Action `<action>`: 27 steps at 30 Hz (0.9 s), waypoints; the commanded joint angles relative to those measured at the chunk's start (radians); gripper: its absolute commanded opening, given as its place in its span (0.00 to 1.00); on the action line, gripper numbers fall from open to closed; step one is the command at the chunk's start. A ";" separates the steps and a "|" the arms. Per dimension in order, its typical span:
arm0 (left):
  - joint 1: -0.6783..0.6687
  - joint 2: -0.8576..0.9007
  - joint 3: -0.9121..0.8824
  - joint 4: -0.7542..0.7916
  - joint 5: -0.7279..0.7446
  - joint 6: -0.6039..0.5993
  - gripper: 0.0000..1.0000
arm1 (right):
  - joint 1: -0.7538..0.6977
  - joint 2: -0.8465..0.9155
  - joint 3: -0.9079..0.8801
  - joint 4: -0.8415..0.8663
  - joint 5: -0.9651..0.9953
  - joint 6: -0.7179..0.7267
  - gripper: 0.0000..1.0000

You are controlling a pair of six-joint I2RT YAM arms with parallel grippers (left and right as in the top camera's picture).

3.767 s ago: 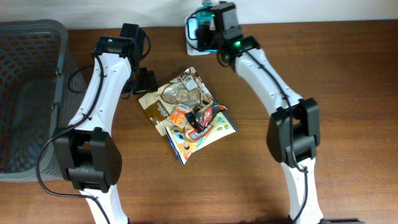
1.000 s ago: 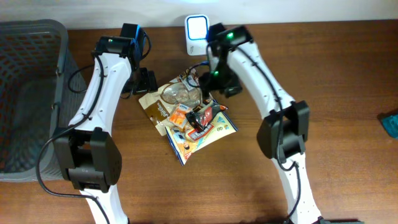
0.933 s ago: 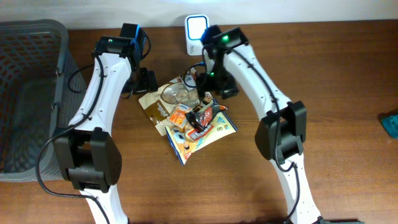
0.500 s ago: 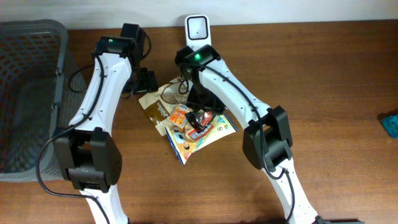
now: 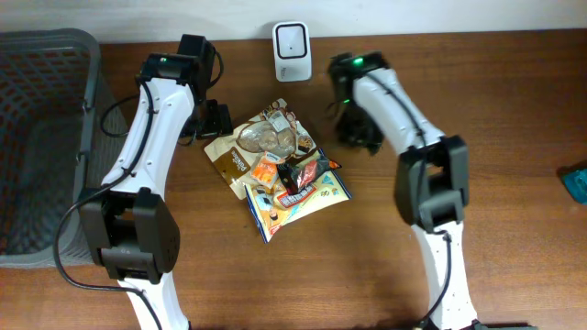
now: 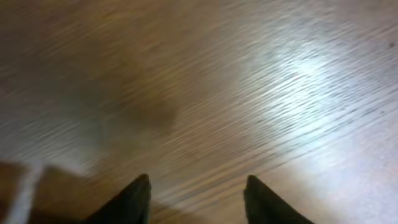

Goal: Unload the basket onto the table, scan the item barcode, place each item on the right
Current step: 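Reach the right gripper into the pile and grasp the black-and-orange packet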

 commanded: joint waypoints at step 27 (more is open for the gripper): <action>-0.001 0.002 0.002 0.000 0.003 -0.017 0.99 | 0.322 -0.238 -0.431 0.414 -0.098 0.666 0.64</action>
